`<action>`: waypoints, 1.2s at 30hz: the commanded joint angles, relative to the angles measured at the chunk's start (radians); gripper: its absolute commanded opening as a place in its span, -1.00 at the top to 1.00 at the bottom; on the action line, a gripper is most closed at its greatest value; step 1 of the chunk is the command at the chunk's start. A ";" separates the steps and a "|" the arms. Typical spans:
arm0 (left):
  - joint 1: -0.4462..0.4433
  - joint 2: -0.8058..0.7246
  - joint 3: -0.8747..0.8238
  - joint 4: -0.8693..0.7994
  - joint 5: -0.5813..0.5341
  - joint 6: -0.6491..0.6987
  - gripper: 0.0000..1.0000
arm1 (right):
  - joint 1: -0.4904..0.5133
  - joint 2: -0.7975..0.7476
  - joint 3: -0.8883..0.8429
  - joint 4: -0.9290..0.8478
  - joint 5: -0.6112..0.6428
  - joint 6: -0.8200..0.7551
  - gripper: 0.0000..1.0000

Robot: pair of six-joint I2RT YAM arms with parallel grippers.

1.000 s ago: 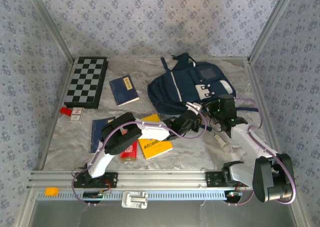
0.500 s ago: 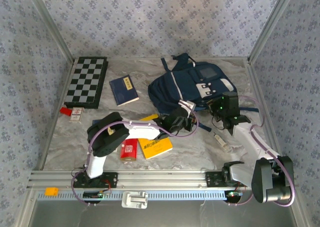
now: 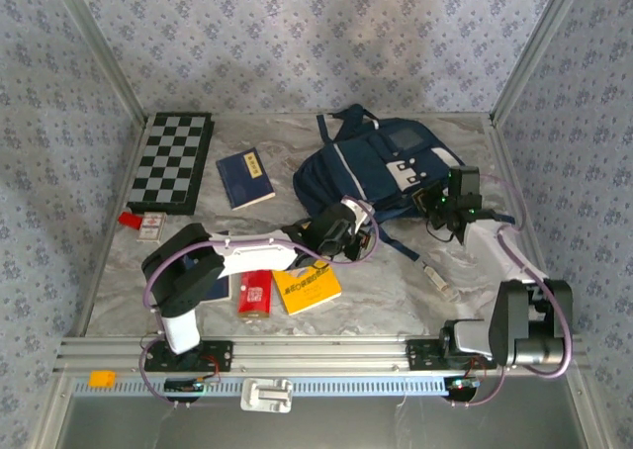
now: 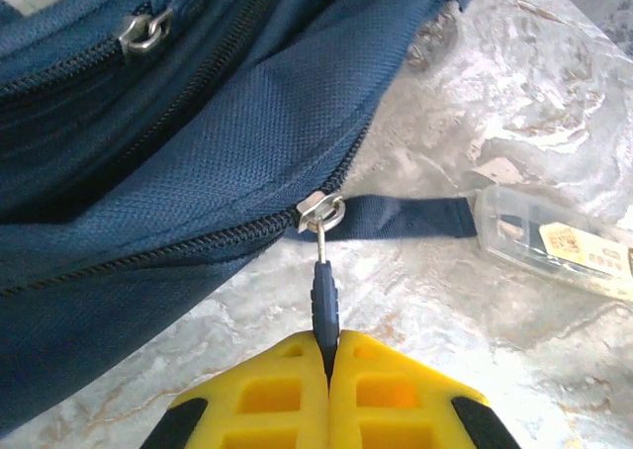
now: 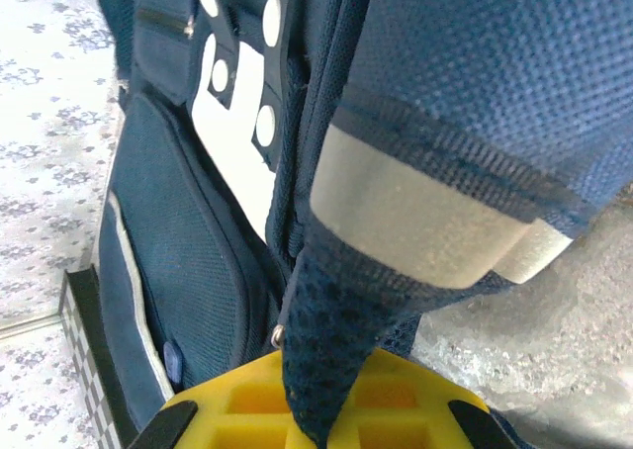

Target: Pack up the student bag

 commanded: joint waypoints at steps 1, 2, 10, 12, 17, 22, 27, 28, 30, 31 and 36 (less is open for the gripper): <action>-0.034 0.022 0.082 -0.067 0.132 0.025 1.00 | -0.030 0.075 0.117 0.057 -0.065 -0.072 1.00; -0.038 0.039 0.101 -0.072 0.129 0.020 1.00 | -0.033 0.098 0.132 0.060 -0.082 -0.074 1.00; -0.021 0.088 0.165 -0.157 -0.018 -0.053 1.00 | -0.036 0.160 0.152 0.046 -0.097 -0.101 0.97; -0.011 0.091 0.154 -0.135 0.002 -0.060 1.00 | -0.034 0.175 0.155 0.049 -0.110 -0.103 0.94; 0.000 0.113 0.180 -0.125 0.012 -0.063 1.00 | -0.032 0.206 0.155 0.045 -0.139 -0.116 0.58; 0.002 0.142 0.234 -0.112 0.018 -0.092 1.00 | -0.053 0.151 0.097 -0.007 -0.169 -0.145 -0.14; 0.003 0.158 0.261 -0.118 0.011 -0.100 1.00 | -0.068 0.018 -0.006 -0.091 -0.185 -0.149 -0.51; 0.005 0.159 0.262 -0.118 0.008 -0.102 1.00 | -0.069 -0.007 -0.033 -0.086 -0.192 -0.135 -0.55; 0.005 0.158 0.266 -0.116 0.007 -0.101 1.00 | -0.062 -0.045 -0.081 -0.063 -0.213 -0.097 -0.61; 0.005 0.157 0.266 -0.114 0.008 -0.100 1.00 | -0.053 -0.056 -0.104 -0.046 -0.224 -0.077 -0.63; 0.005 0.155 0.271 -0.105 0.013 -0.103 1.00 | 0.004 -0.033 -0.152 0.066 -0.229 0.014 -0.56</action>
